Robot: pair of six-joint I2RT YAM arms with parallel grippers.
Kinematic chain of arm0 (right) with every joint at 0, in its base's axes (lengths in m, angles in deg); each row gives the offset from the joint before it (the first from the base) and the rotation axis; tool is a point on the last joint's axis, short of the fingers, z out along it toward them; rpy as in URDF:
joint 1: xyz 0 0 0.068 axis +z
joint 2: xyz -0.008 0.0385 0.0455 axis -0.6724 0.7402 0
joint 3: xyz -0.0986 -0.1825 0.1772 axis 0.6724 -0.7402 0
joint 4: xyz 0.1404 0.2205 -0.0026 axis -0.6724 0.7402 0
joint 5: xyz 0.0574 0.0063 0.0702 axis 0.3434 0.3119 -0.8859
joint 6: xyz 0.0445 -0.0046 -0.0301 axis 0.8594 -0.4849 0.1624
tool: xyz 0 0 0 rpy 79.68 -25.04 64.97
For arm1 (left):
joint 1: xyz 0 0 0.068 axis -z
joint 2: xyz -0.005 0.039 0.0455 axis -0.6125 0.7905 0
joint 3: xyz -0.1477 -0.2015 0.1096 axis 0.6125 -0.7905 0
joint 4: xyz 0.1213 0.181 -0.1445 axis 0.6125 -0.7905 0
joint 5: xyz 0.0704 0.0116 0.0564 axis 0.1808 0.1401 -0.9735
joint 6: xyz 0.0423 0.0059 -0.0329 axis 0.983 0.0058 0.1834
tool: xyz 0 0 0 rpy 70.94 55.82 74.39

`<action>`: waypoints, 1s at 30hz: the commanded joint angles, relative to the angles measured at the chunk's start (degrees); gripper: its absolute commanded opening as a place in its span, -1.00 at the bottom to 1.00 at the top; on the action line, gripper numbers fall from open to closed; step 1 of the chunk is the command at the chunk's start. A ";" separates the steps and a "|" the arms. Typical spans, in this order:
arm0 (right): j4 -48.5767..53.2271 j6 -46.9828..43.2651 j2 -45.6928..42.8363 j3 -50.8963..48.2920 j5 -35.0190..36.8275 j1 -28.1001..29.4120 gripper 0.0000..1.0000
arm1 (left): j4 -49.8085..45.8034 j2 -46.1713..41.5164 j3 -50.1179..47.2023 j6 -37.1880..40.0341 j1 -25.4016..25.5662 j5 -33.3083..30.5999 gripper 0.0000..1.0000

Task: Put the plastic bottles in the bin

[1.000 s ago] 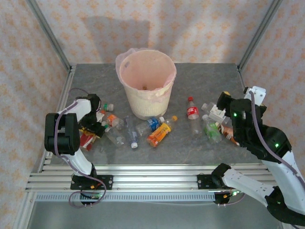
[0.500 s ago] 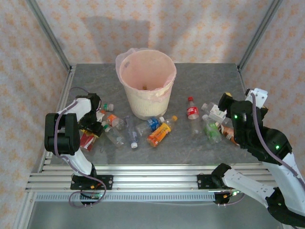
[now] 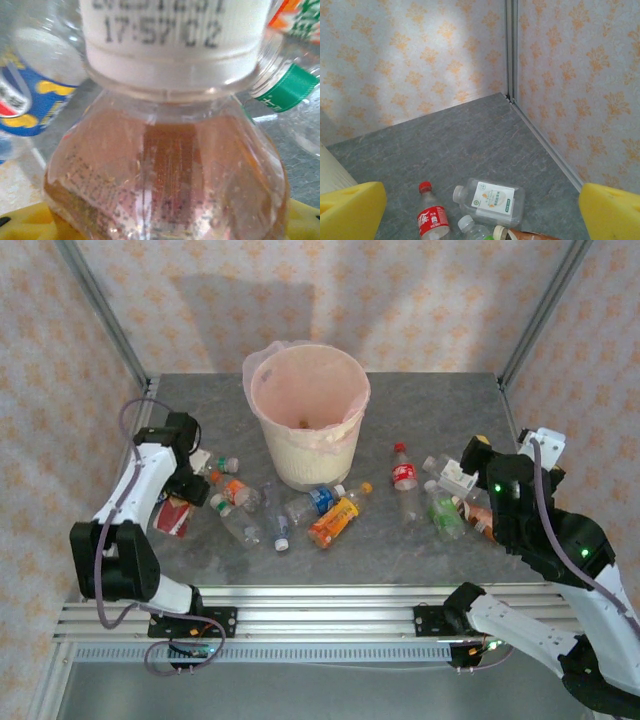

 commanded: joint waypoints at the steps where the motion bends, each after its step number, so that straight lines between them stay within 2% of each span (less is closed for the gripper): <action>1: -0.55 1.13 -0.28 -1.13 -0.67 -0.14 0.98 | -4.45 -3.77 6.24 -2.65 0.34 2.26 0.12; 6: -1.54 1.85 -0.06 -2.03 -2.33 -0.11 0.98 | -5.28 -5.08 16.56 -6.03 1.74 6.02 0.12; 8: -1.63 2.27 0.09 -2.21 -2.92 -0.11 0.98 | -3.54 -5.51 20.05 -8.35 2.66 6.81 0.12; 13: -1.20 3.70 0.88 -2.19 -4.11 -0.13 0.98 | 2.01 -5.56 28.71 -12.73 5.50 13.79 0.10; 22: -1.58 6.54 3.94 -3.46 -7.21 -0.11 0.98 | 12.17 -0.78 45.10 -17.92 14.66 16.31 0.10; 30: -3.29 8.88 6.72 -5.91 -10.45 -0.11 0.98 | 22.17 5.71 55.03 -17.91 21.22 16.41 0.11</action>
